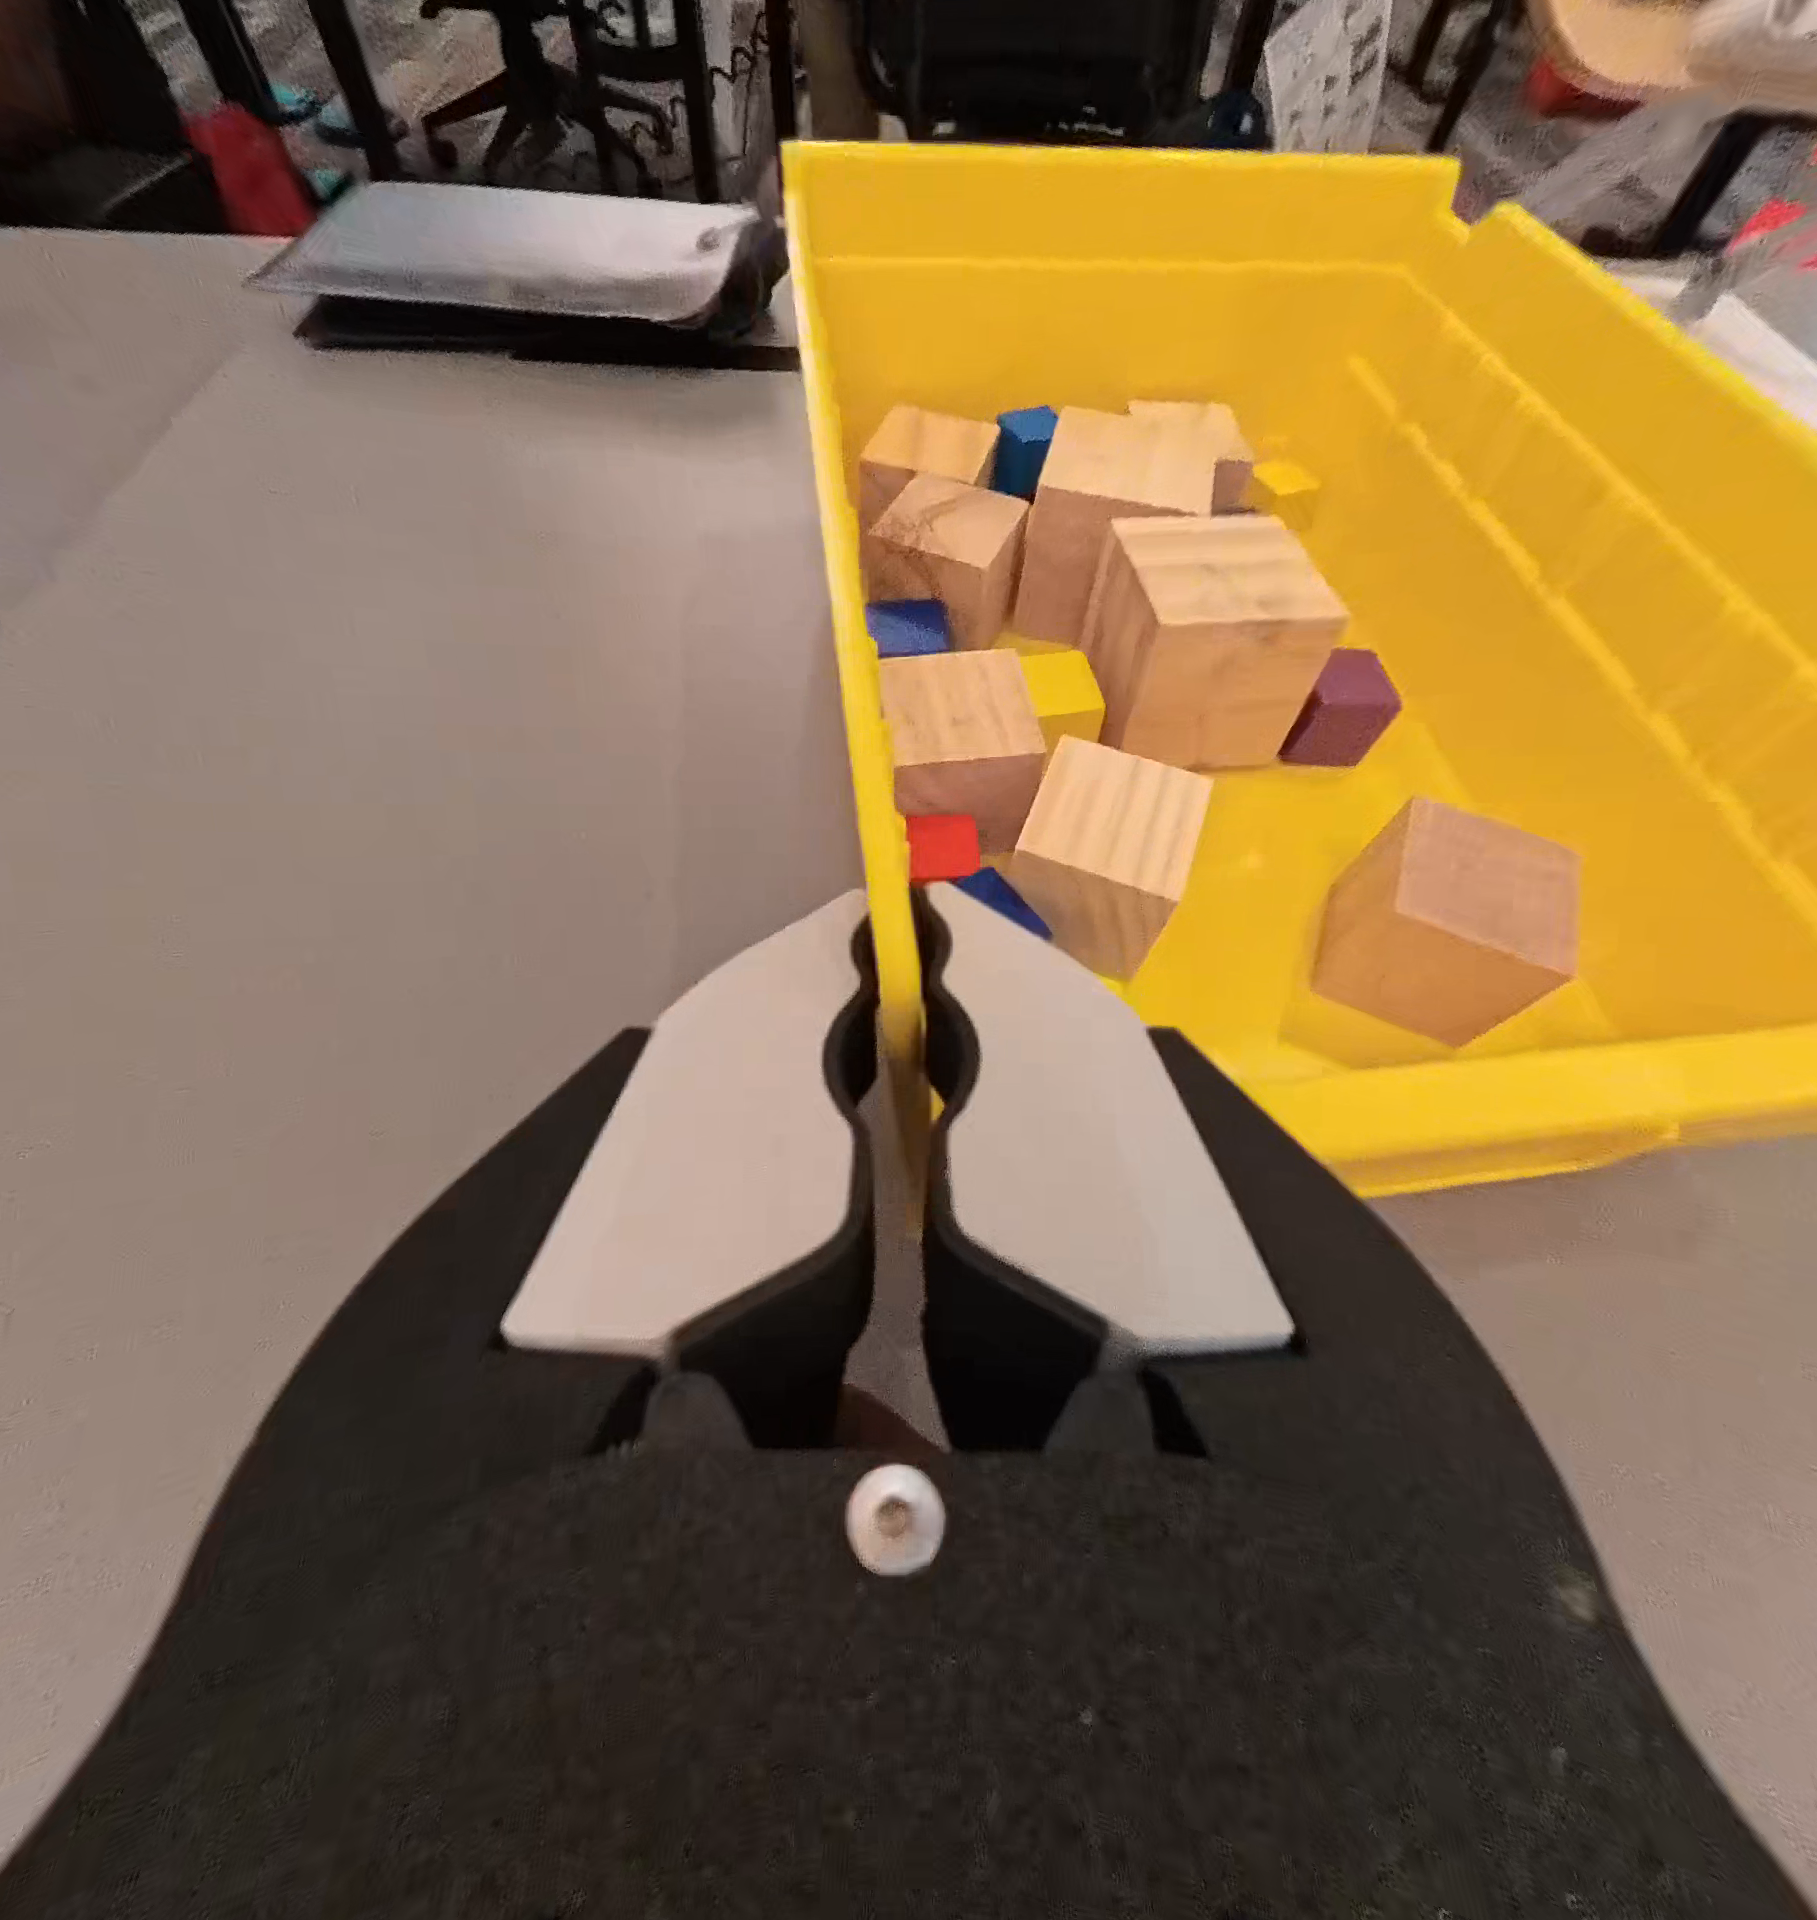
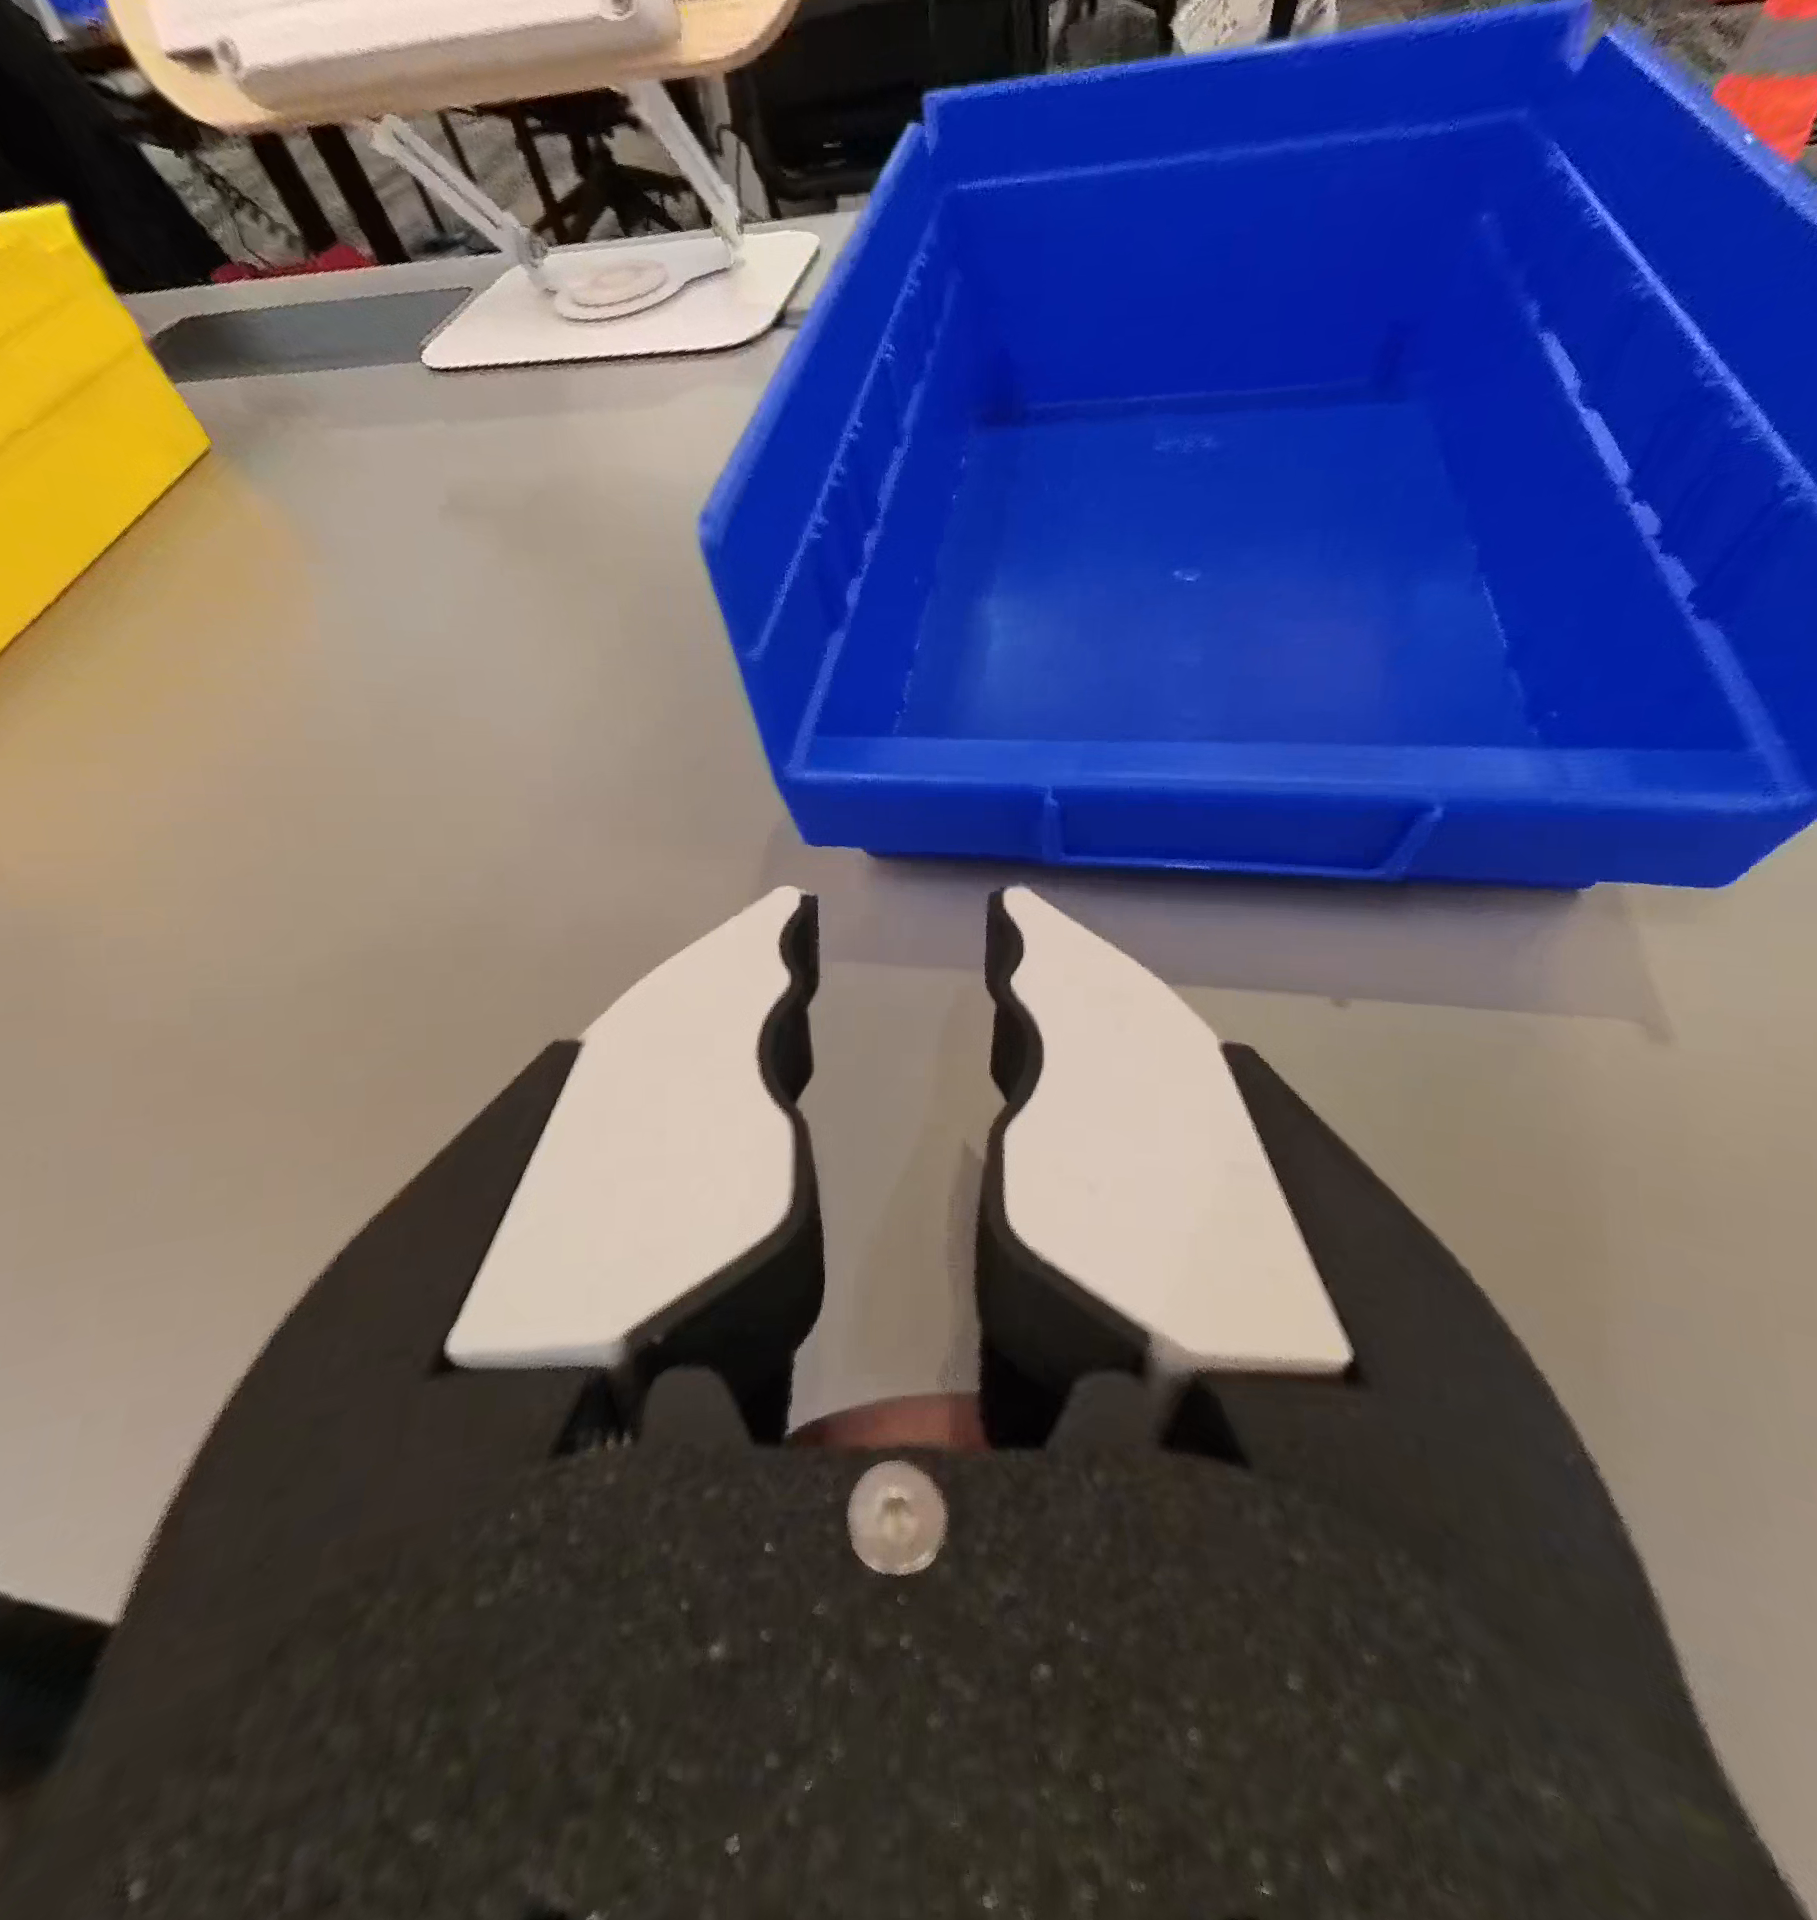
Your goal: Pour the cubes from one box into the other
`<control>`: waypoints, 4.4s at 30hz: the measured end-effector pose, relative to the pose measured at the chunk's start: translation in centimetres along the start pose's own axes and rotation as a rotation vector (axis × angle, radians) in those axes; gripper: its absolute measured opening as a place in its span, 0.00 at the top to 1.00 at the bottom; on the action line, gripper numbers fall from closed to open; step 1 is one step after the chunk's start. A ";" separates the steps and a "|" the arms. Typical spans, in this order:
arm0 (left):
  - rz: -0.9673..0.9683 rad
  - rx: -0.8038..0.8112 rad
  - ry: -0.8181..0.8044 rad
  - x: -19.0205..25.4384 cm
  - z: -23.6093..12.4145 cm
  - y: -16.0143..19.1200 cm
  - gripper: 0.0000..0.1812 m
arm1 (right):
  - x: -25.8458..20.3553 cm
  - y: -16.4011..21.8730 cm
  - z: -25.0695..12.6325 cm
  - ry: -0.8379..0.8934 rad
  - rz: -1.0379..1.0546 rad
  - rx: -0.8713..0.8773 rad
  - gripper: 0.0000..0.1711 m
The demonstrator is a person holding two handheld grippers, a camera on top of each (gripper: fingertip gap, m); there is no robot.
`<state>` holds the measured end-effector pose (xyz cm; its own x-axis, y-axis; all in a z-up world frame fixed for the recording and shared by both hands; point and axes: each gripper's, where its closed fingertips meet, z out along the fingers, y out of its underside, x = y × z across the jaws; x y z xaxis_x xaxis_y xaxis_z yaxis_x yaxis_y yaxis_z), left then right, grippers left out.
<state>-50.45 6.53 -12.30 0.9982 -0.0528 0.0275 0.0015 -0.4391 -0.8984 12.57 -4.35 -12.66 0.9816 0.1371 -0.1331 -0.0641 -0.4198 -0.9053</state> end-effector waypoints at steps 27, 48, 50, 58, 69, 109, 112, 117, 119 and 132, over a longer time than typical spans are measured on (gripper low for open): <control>0.062 -0.069 0.268 16.7 -3.7 2.5 0.98 | -20.7 -6.7 25.8 -0.638 -1.143 -1.237 0.99; 0.303 0.170 0.491 42.8 -0.3 -16.0 0.98 | 5.9 -30.5 13.8 -0.172 -1.011 -0.860 0.99; 0.301 0.212 0.487 45.5 0.5 -17.6 0.98 | 8.9 -31.6 13.7 -0.176 -0.969 -0.822 0.99; 0.482 0.382 0.351 53.1 6.1 -18.9 0.98 | 17.4 -33.5 18.2 -0.118 -0.891 -0.464 0.98; 0.679 0.754 0.196 55.3 8.2 -20.0 0.98 | 20.5 -33.9 16.9 0.048 -0.823 0.055 0.98; 0.771 0.898 0.135 57.0 9.9 -16.4 0.98 | 22.5 -27.1 8.1 0.427 -0.688 0.498 0.98; 0.776 0.907 0.128 57.1 9.8 -16.5 0.98 | 22.6 -27.0 8.1 0.429 -0.682 0.503 0.98; 0.751 0.997 0.089 57.7 8.2 -18.9 0.98 | 22.5 -29.5 6.0 0.471 -0.689 0.598 0.98; 0.707 1.015 0.080 57.9 7.1 -20.6 0.98 | 21.9 -31.5 4.5 0.486 -0.704 0.638 0.98; 0.573 0.579 0.211 43.2 -0.1 -19.3 0.98 | 4.5 -36.4 5.6 0.198 -0.963 0.079 0.98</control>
<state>-7.32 12.66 6.25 0.8219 -0.3188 -0.4720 -0.4145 0.2335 -0.8796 18.32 16.63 17.46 0.6330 0.2326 0.7384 0.7733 -0.1455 -0.6171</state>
